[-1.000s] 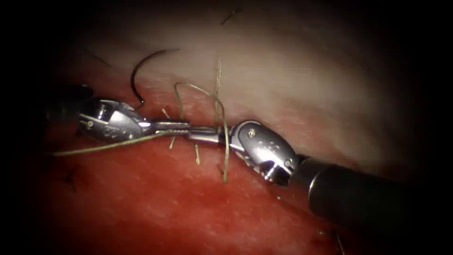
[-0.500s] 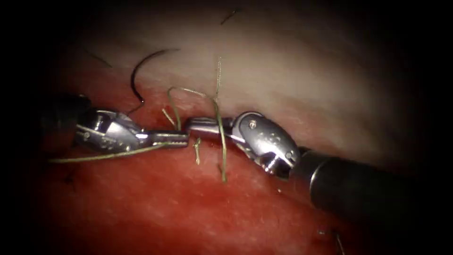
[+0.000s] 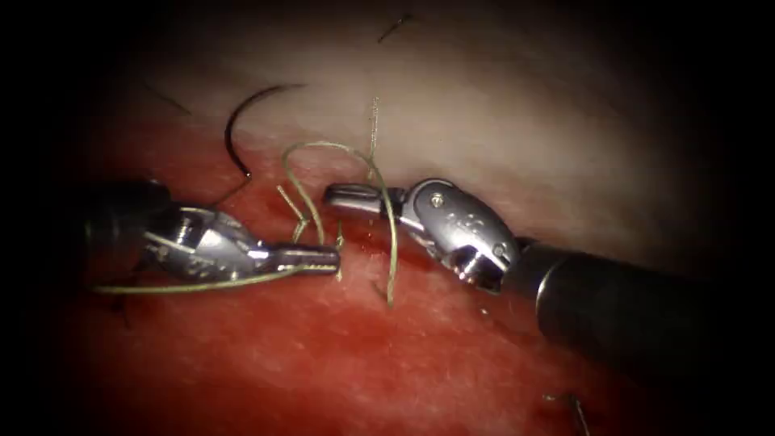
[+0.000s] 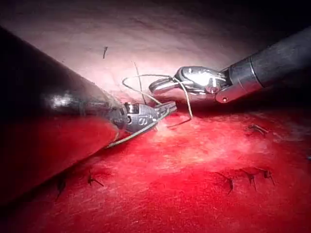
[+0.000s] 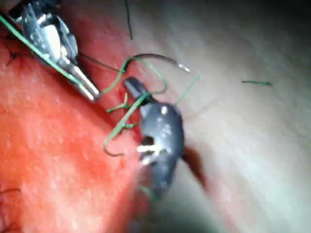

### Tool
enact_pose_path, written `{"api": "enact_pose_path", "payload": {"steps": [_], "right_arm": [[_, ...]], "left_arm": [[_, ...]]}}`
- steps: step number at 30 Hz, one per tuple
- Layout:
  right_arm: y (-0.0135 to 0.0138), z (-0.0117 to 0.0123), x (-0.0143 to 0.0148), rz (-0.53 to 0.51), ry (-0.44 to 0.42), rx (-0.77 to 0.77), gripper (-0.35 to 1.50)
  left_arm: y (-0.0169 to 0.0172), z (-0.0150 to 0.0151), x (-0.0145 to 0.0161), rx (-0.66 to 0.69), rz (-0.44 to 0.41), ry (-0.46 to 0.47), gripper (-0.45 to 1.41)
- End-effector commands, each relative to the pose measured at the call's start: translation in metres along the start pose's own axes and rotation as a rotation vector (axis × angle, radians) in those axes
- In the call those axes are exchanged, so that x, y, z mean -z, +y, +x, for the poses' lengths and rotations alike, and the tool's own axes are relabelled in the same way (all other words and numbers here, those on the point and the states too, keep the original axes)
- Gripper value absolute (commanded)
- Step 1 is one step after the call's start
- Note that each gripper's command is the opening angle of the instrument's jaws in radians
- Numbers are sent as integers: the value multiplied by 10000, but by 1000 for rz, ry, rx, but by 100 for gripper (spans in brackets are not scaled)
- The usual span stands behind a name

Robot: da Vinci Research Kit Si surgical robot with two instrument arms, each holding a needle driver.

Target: Wound Closure

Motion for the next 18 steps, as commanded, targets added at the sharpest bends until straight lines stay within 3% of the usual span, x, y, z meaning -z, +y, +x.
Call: {"api": "enact_pose_path", "payload": {"steps": [1,3,5,6,7,9,13,18], "right_arm": [[1,0,-10,-2,11,-3,-27],[2,3,-10,-10,30,-1,-1],[1,4,-12,-11,33,-7,12],[1,3,-14,-13,40,-19,32],[1,3,-17,-26,50,-19,69],[2,3,-25,-55,52,-24,111],[2,2,-32,-63,56,-36,125],[2,2,-33,-69,70,-47,125]], "left_arm": [[5,-8,-11,11,-5,-1,-45],[11,-13,-19,14,-13,7,-45],[14,-13,-23,22,-14,10,-45],[16,-11,-25,19,-20,12,-45],[20,-5,-29,16,-26,20,-45],[26,9,-35,12,-46,30,-45],[31,28,-45,10,-65,57,-45],[34,33,-45,21,-79,73,-45]]}}
